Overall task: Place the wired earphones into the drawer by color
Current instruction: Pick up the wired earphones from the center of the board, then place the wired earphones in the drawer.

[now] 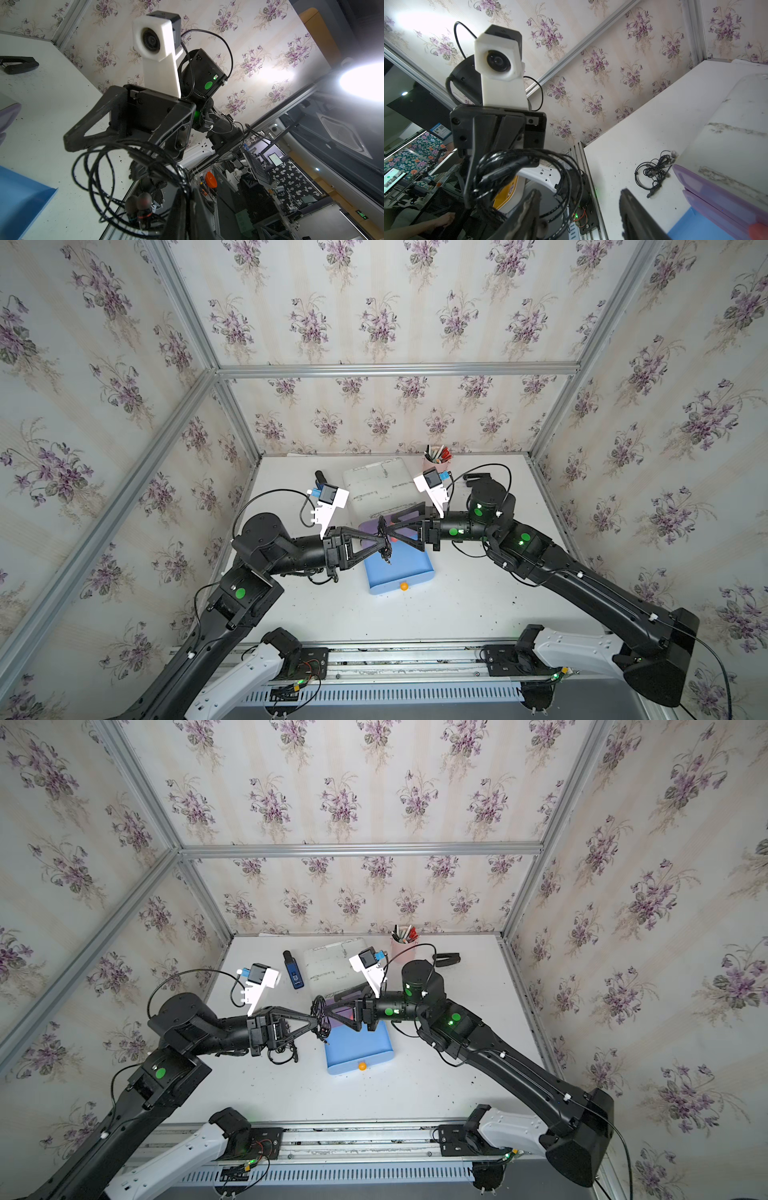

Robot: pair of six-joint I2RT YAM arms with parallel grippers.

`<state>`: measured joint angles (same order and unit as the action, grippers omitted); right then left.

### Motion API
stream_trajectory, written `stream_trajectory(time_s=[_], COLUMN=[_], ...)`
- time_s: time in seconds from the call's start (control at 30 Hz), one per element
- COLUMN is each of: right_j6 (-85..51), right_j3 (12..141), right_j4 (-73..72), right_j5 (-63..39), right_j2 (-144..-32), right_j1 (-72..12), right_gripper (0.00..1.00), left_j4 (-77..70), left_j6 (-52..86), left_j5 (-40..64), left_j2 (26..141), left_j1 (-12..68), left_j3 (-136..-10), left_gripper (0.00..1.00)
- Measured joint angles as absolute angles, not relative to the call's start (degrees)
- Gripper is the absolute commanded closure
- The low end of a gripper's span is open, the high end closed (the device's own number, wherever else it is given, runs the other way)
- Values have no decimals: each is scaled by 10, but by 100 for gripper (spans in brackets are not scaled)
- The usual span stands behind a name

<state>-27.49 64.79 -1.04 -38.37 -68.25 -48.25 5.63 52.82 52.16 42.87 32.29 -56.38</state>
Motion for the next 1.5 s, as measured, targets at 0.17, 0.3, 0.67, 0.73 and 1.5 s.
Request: stream_trajectory(time_s=[0.17, 0.3, 0.67, 0.73, 1.5], right_j6=[-274, -273, -284, -285, -290], right_j3=[660, 660, 675, 673, 699], right_j4=[-14, -15, -27, -27, 259], right_j5=[-383, -381, -375, -369, -161], right_j2=[-700, -710, -728, -727, -705], right_j1=[-503, -509, -510, -510, -509], right_gripper=[38, 46, 79, 87, 100], left_j4=[62, 65, 84, 95, 384], left_j6=[525, 524, 513, 508, 342], left_j5=[518, 518, 517, 513, 371], left_j2=[427, 425, 422, 422, 422], left_j1=[323, 323, 323, 324, 323], left_j3=[-562, -561, -561, -563, -694], left_gripper=[95, 95, 89, 83, 0])
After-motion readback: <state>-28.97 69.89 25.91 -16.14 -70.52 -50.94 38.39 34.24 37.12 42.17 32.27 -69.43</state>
